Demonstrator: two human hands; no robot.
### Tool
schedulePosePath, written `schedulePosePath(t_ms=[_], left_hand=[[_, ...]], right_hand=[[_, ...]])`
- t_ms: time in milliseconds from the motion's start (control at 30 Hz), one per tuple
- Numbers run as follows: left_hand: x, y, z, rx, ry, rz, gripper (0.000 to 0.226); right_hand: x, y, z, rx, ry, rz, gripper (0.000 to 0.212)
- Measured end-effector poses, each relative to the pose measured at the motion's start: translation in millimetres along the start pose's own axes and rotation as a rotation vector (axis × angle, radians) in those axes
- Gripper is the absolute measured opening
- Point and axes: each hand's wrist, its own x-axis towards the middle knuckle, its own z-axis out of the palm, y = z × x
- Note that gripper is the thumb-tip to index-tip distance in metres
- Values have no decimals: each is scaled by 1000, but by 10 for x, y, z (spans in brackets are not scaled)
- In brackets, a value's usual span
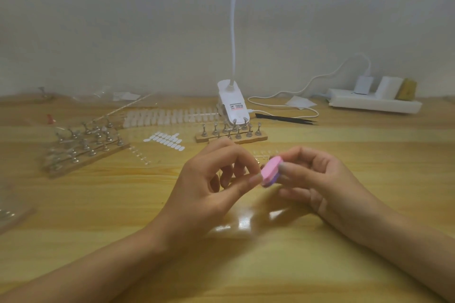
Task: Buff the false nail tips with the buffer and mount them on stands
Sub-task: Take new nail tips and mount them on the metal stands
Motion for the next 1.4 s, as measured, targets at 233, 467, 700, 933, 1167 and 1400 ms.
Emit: schedulePosePath(t_ms=[233,467,700,933,1167,1400], left_hand=[[20,6,24,1,10,7,15],[16,6,1,8,30,8,15],[6,6,7,8,25,12,14],[0,7,0,23,19,21,15],[9,17,9,-2,15,-5,15],[22,27,20,-61,16,-21,15]], right_hand=[[-17,-22,23,-29,-48,3,19],[-20,-21,59,-81,-88,-10,17],[-21,-2,60,-31,-50,-37,15],[-23,-1,54,6,13,-54,21],[-16,20,32,18,24,-75,24],[-25,16,40,47,-39,-65,17]])
